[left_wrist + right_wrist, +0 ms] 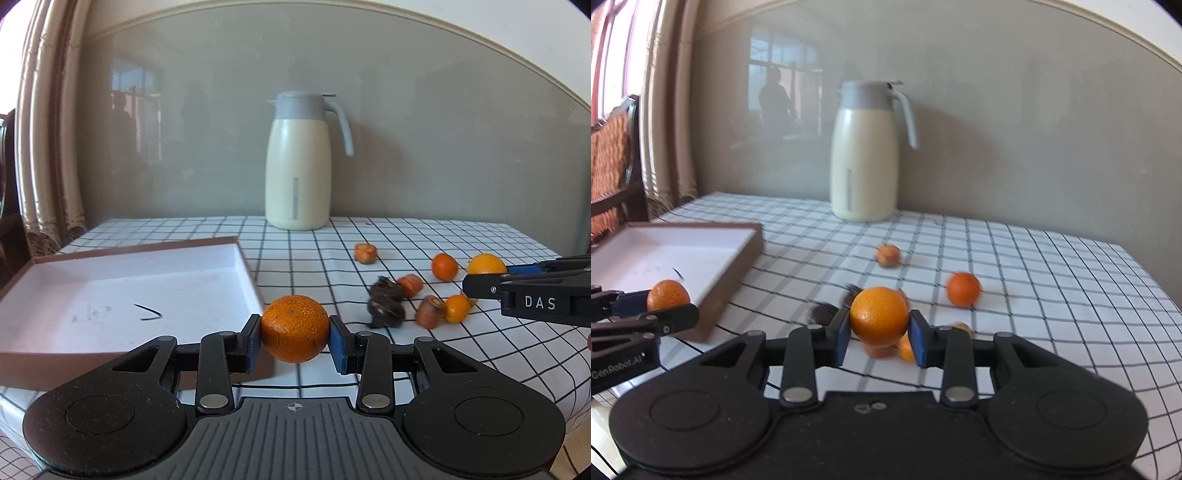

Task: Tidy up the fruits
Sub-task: 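Lift the orange with the left gripper and carry it over the tray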

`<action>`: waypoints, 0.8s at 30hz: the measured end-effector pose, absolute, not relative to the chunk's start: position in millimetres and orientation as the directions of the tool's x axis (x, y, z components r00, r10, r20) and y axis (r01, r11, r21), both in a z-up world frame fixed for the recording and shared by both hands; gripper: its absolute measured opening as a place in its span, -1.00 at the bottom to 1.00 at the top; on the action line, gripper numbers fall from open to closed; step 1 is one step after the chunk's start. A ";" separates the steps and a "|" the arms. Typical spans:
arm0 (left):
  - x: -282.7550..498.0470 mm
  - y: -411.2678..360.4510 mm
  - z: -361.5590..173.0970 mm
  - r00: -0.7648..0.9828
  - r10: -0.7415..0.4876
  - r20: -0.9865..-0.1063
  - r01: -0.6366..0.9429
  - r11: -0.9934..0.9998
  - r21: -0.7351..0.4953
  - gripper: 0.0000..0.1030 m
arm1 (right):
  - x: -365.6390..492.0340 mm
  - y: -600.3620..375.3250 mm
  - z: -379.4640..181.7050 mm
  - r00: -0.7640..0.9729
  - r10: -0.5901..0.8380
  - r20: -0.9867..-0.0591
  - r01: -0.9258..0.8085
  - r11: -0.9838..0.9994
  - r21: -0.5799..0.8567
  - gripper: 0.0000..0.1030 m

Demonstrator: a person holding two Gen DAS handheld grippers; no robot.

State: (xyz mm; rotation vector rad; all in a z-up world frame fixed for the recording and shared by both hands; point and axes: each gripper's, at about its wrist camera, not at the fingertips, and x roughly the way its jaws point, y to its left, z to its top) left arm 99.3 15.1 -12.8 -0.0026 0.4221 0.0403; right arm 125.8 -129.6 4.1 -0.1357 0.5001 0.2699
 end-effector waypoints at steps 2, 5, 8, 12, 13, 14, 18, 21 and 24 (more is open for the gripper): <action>95.2 24.9 -8.6 0.916 0.056 -0.398 -0.055 0.998 0.014 -0.26 | 122.8 -119.5 7.9 0.844 0.244 -0.478 -0.308 0.949 -0.061 -0.51; 89.3 41.9 -4.4 0.918 0.085 -0.387 -0.084 0.996 0.019 -0.26 | 121.0 -104.0 11.1 0.838 0.274 -0.472 -0.340 0.939 -0.058 -0.51; 82.6 60.0 -1.4 0.918 0.116 -0.380 -0.118 0.993 0.019 -0.26 | 119.2 -87.3 12.6 0.830 0.301 -0.469 -0.368 0.928 -0.056 -0.51; 73.3 84.4 1.3 0.916 0.162 -0.367 -0.168 0.986 0.018 -0.26 | 115.8 -65.5 14.5 0.819 0.340 -0.462 -0.410 0.910 -0.058 -0.51; 71.2 90.9 1.9 0.915 0.173 -0.364 -0.179 0.984 0.017 -0.26 | 114.9 -59.0 14.7 0.816 0.351 -0.460 -0.422 0.905 -0.059 -0.51; 69.1 97.0 2.5 0.914 0.185 -0.362 -0.192 0.981 0.016 -0.26 | 113.9 -52.8 14.9 0.811 0.362 -0.459 -0.435 0.899 -0.061 -0.51; 60.9 123.7 6.4 0.907 0.232 -0.351 -0.244 0.970 0.009 -0.26 | 110.8 -28.2 17.4 0.796 0.408 -0.447 -0.484 0.873 -0.066 -0.51; 54.3 142.2 10.0 0.902 0.265 -0.340 -0.280 0.960 0.005 -0.26 | 109.8 -9.7 18.8 0.786 0.439 -0.436 -0.516 0.854 -0.071 -0.51; 50.9 160.6 11.6 0.895 0.293 -0.337 -0.311 0.950 0.000 -0.26 | 110.6 7.0 20.4 0.774 0.463 -0.431 -0.543 0.836 -0.077 -0.51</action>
